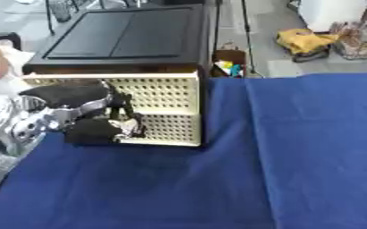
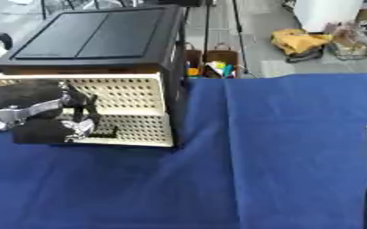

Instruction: Pick up objects from table and place into drawer.

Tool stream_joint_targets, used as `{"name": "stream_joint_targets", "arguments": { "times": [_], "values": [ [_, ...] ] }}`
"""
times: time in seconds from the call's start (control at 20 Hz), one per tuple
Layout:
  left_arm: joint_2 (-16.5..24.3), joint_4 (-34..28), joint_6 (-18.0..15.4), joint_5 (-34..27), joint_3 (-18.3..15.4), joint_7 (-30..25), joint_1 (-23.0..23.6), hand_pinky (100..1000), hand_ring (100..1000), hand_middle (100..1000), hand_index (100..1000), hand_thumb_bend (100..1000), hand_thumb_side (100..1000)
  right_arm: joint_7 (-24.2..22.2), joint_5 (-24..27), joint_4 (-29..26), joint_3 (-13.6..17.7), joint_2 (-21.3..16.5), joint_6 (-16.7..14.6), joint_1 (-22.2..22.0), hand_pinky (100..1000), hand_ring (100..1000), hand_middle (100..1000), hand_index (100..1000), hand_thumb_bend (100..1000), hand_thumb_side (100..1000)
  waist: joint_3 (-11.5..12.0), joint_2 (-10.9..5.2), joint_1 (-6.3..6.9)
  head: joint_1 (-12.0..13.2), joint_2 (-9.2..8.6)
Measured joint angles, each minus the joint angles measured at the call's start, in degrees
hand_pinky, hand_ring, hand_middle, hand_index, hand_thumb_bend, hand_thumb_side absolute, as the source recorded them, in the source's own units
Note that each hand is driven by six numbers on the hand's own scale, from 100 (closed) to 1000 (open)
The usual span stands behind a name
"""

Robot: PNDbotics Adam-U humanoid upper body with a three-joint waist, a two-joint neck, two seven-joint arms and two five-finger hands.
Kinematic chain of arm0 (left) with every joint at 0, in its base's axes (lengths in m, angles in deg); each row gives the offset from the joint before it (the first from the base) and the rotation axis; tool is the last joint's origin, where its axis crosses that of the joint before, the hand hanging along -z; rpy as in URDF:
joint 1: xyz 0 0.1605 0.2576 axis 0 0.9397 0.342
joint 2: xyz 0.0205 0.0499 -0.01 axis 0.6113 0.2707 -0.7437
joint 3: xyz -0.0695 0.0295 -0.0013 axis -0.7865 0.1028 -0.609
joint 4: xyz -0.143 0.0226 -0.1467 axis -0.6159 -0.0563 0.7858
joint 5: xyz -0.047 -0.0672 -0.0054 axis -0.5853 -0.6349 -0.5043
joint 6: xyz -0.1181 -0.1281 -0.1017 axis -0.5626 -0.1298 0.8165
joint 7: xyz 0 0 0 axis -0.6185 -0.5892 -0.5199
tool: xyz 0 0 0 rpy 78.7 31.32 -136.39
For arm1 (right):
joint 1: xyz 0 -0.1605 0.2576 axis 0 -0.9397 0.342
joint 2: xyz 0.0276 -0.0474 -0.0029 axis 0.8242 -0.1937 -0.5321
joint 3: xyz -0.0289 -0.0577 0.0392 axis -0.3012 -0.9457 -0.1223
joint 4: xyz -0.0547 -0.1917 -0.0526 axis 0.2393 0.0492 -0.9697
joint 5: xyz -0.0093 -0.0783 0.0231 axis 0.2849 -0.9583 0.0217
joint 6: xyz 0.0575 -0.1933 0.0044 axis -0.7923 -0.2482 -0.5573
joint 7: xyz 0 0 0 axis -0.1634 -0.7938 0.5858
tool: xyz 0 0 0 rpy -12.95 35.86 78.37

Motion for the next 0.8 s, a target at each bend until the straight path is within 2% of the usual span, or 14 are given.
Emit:
{"name": "stream_joint_targets", "arguments": {
  "times": [0.55,0.8],
  "values": [
    [-0.99,0.01,0.89,0.5,0.03,0.88,-1.41,100,155,598,913,100,1000,0.16,0.0,0.0,0.17,0.25,0.17,0.01,658,746,513,606,100,822,-0.19,0.15,0.03,0.31,-0.43],
    [-1.5,0.66,1.08,0.84,0.06,1.07,-2.02,100,158,595,899,100,1000,0.24,0.0,0.0,0.29,0.37,0.26,0.01,658,746,511,604,100,822,-0.31,0.21,0.14,0.41,-0.44]
  ]
}}
